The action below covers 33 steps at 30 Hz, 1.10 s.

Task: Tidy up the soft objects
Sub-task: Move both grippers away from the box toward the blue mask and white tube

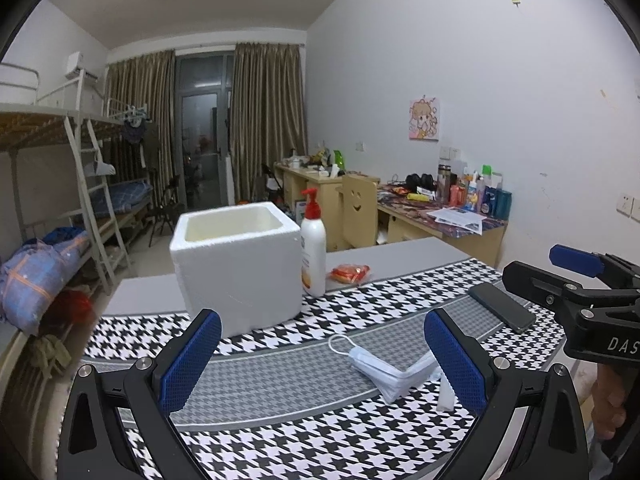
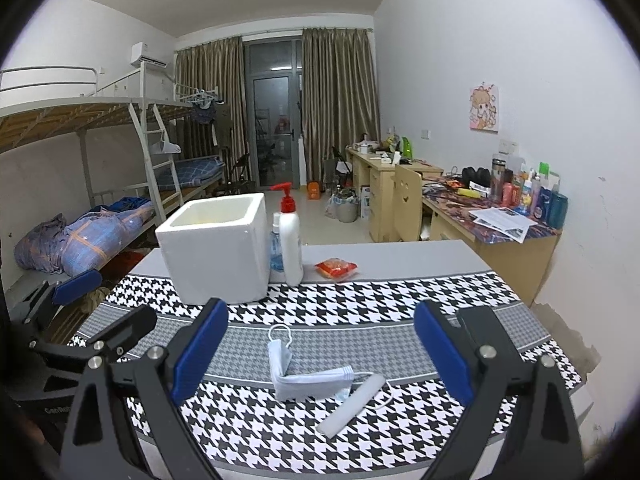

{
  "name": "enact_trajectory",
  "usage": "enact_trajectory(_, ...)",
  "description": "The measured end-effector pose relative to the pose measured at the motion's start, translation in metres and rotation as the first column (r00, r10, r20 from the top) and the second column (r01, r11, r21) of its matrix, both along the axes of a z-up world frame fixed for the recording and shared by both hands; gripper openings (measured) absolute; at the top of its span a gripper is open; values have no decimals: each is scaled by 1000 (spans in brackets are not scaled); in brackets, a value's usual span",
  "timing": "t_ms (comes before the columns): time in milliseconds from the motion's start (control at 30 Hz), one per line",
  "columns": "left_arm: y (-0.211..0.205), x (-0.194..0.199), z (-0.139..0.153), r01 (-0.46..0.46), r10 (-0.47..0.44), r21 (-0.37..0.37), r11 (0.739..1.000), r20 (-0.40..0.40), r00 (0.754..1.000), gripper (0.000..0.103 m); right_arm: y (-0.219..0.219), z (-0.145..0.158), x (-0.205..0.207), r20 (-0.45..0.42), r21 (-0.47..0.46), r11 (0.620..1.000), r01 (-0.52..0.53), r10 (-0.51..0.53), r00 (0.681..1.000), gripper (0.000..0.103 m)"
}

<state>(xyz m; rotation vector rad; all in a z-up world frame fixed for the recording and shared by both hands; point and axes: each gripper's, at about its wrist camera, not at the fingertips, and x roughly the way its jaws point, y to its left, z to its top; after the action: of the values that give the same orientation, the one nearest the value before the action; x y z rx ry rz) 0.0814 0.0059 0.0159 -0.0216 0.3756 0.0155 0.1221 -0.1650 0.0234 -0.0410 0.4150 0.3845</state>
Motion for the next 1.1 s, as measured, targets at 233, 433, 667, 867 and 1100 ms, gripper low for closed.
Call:
enact_trajectory(233,-2,4,-10,15,-15,-21,1000,-17,1000,102,-7,-12,-1,-3,-2,1000,26,-26,1000,96)
enact_trajectory(433,-3,13,-20,20,-22,-44,999,-43,999,102,-10,-21,-2,-4,-12,999,50,-50,999,96)
enact_trajectory(667,-5,23,-31,30,-35,-66,997,-80,996,102,-18,-35,2,-31,1,997,74,-74,997,96)
enact_trajectory(867,-10,32,-41,38,-43,-48,998,-102,994,102,-24,-46,8,-65,5,996,94,-94,993,96)
enact_trajectory(1100,-12,42,-52,39,-45,-50,998,-136,990,102,-29,-58,14,-87,-5,993,117,-117,989,96)
